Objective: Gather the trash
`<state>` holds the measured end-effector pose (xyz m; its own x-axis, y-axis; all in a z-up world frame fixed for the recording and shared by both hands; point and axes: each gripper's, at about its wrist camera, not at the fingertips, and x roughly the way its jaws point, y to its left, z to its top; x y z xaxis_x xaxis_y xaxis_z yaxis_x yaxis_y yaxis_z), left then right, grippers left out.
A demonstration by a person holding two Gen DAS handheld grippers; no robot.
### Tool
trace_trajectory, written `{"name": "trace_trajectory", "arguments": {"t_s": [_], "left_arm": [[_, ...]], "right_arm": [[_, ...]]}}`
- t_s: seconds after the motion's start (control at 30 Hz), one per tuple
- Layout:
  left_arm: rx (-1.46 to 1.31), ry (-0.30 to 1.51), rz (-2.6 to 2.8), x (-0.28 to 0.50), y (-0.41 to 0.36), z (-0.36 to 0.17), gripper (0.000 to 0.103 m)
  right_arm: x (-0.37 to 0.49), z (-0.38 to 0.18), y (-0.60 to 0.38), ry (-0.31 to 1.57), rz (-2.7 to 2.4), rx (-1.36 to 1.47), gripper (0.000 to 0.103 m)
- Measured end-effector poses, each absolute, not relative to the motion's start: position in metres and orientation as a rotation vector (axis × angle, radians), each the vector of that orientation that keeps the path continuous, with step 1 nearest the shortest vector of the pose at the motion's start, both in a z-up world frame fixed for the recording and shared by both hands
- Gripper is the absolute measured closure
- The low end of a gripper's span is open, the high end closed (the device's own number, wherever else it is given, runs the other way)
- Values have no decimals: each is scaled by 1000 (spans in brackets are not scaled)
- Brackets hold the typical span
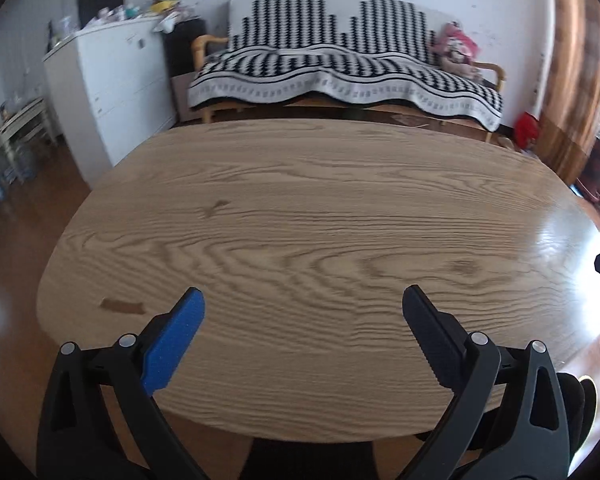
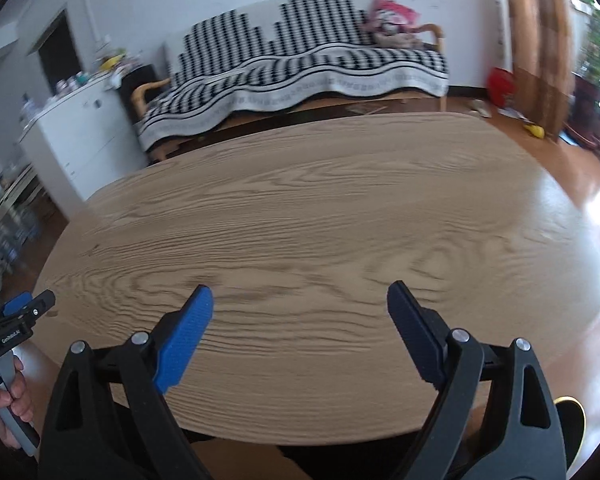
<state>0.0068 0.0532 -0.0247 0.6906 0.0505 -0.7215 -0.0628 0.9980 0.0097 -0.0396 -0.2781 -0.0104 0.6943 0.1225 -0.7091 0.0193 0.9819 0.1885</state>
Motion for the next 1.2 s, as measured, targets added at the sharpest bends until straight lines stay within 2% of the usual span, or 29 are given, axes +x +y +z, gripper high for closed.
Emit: {"name": "trace_trajectory", "arguments": {"t_s": [0.27,1.2], "left_arm": [[-23,810,90,10,69,-22,7],[-19,808,51,2,49,-23,7]], "right_arm": [[-18,-6,-244,807,98,167,17],[-25,-8,-250,806,87,156,17]]}}
